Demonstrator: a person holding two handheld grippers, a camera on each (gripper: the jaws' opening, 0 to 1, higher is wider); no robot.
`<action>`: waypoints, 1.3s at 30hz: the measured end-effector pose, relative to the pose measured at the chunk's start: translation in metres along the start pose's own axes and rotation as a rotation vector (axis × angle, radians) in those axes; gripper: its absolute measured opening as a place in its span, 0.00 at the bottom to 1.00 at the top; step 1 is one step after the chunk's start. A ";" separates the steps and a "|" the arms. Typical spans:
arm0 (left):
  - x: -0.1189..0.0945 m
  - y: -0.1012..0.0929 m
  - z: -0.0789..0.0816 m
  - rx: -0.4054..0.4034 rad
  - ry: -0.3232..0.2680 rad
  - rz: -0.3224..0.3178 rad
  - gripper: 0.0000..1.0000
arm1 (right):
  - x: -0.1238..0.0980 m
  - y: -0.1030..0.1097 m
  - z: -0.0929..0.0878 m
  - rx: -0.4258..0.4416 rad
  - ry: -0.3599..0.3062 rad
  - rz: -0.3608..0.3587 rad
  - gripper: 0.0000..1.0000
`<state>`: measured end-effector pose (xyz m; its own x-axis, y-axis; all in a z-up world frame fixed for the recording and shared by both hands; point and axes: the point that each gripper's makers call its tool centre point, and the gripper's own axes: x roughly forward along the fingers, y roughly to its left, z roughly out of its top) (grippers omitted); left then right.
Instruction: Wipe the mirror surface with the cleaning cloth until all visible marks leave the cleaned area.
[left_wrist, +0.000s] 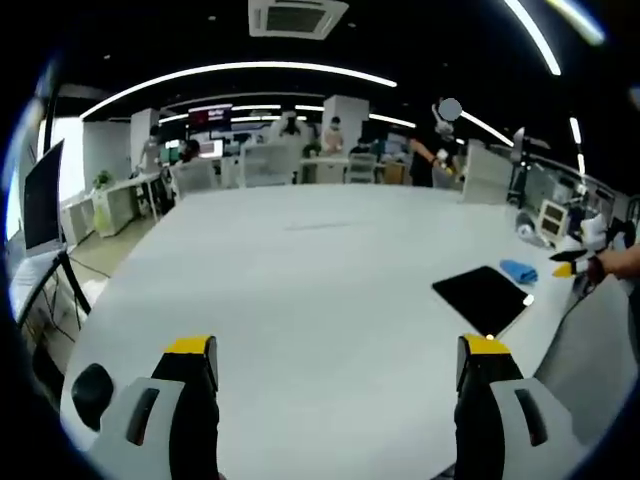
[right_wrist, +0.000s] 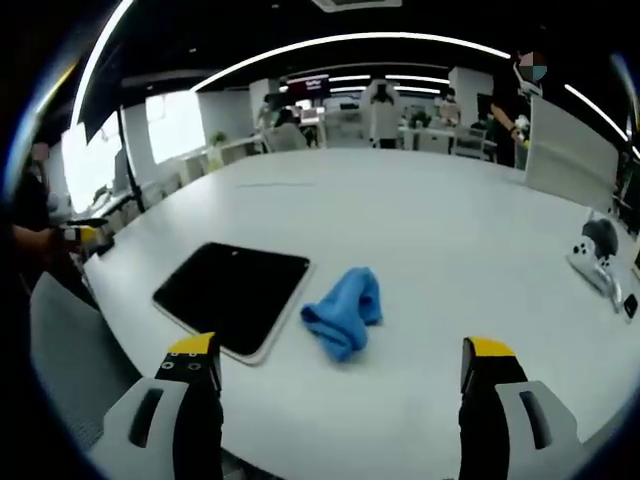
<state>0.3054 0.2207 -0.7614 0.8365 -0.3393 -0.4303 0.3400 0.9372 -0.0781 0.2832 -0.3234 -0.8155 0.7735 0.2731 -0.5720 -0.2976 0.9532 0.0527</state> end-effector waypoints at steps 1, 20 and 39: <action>0.000 0.001 0.000 0.002 0.002 0.000 0.99 | 0.000 0.000 0.000 0.001 0.000 0.000 1.00; 0.001 -0.016 -0.003 0.048 0.009 -0.033 0.99 | -0.002 -0.004 0.001 0.008 0.012 -0.025 0.97; 0.002 -0.026 0.000 0.063 0.009 -0.048 0.99 | -0.004 -0.010 0.004 0.011 0.014 -0.035 0.90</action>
<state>0.2982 0.1951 -0.7606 0.8150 -0.3823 -0.4355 0.4059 0.9130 -0.0419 0.2851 -0.3332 -0.8100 0.7751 0.2378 -0.5853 -0.2641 0.9636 0.0417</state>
